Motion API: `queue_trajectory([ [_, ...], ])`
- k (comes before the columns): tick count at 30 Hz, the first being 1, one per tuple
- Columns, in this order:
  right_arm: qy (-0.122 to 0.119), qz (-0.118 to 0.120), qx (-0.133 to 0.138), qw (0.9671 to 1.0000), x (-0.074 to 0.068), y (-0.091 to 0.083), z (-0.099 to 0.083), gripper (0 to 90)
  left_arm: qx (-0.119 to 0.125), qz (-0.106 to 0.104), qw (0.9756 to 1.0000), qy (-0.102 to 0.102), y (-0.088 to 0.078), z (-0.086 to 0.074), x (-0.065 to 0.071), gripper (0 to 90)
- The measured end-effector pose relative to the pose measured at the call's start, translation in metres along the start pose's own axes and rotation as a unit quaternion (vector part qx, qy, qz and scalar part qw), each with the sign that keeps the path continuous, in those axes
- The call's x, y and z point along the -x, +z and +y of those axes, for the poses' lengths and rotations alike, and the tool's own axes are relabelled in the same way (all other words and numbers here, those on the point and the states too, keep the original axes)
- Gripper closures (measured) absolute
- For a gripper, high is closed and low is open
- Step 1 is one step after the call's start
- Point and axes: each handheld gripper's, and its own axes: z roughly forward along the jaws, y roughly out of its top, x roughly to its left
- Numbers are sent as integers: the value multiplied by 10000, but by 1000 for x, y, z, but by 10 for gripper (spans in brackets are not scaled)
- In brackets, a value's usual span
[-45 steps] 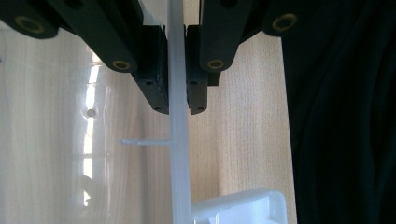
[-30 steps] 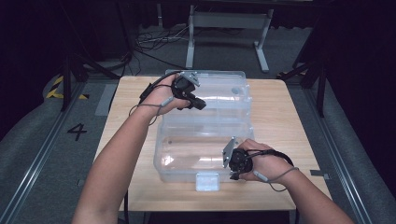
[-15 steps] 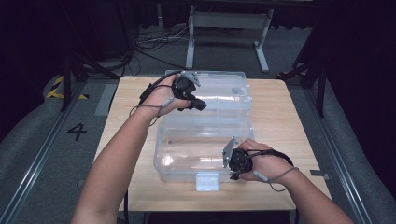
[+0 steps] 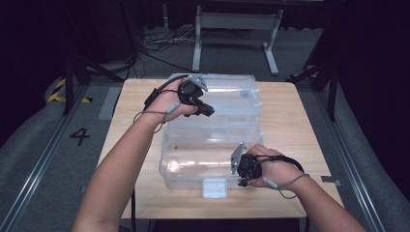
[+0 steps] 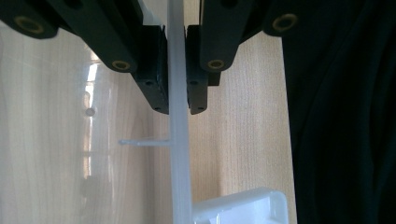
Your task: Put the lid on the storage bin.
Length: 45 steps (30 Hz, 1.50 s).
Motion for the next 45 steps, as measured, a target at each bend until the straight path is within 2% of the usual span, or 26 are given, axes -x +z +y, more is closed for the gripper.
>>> queue_trajectory([
  [7,-16,-13,23,10000,0,0,0,822,-24,22,10000,86,-2,1,7,851],
  [12,-26,-12,19,10000,0,0,0,822,-24,24,10000,66,-4,1,13,852],
  [18,25,-25,11,10000,-1,-1,0,824,-61,15,9998,161,-7,0,20,854],
  [23,-36,-42,41,10000,0,-1,-1,823,-114,29,9996,253,-7,2,29,859],
  [31,-25,-69,77,9999,-1,-3,-1,822,-165,45,9994,286,-9,2,34,860],
  [32,56,-72,85,9999,-3,-3,-1,822,-160,52,9994,297,-9,2,34,860],
  [33,-8,-80,106,9999,-2,-4,-1,821,-153,41,9995,286,-9,1,35,860],
  [45,-37,-118,128,9998,-4,-10,-1,817,-135,16,9993,346,-10,-1,43,862],
])
